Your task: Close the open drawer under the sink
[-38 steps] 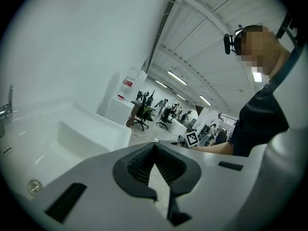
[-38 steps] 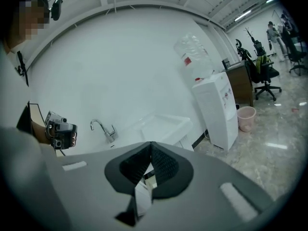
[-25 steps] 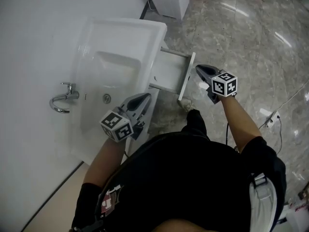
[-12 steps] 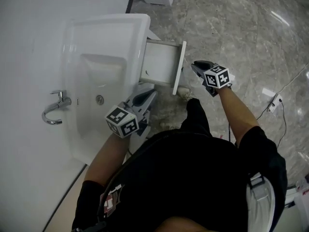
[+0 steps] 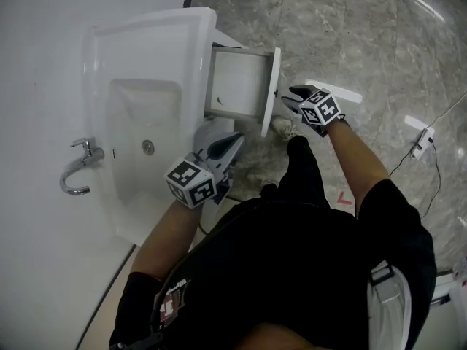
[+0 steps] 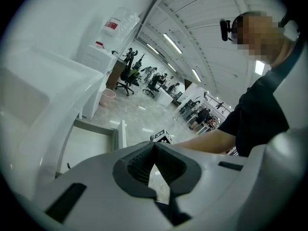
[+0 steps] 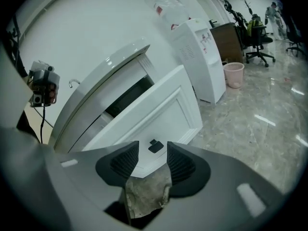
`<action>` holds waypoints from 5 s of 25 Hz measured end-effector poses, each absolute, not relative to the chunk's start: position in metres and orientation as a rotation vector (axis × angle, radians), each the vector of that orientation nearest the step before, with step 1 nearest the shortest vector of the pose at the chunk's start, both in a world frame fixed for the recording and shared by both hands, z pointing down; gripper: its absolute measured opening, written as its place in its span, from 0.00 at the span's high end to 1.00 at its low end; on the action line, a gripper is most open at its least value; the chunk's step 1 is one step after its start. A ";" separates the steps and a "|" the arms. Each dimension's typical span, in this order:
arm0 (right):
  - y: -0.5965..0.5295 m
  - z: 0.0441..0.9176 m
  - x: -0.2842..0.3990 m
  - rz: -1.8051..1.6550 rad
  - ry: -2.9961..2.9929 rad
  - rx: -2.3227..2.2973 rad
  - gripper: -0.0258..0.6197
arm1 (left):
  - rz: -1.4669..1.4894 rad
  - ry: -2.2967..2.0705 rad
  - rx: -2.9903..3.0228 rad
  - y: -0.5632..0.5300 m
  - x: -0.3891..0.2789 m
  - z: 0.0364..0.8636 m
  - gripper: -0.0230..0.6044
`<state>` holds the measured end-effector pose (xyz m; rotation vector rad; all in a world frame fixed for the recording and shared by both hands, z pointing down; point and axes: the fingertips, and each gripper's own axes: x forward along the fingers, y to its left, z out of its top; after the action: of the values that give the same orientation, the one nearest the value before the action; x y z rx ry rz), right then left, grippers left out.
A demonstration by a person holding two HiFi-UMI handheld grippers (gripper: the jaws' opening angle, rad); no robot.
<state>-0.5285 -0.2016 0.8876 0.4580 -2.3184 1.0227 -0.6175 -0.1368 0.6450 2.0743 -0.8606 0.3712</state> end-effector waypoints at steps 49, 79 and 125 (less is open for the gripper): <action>-0.201 0.939 -0.602 0.520 -2.259 0.287 0.77 | 0.371 -0.878 2.052 -0.135 -0.626 0.669 0.98; -0.215 0.937 -0.675 0.529 -2.302 0.258 0.77 | 0.295 -0.921 2.008 -0.126 -0.648 0.668 0.98; -0.232 0.935 -0.766 0.495 -2.346 0.223 0.77 | 0.254 -0.984 1.959 -0.109 -0.682 0.658 0.98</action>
<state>-0.7656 -0.2315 0.9351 0.2229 -2.3464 0.4954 -0.6824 -0.1094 0.6580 1.9586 -0.9839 0.2544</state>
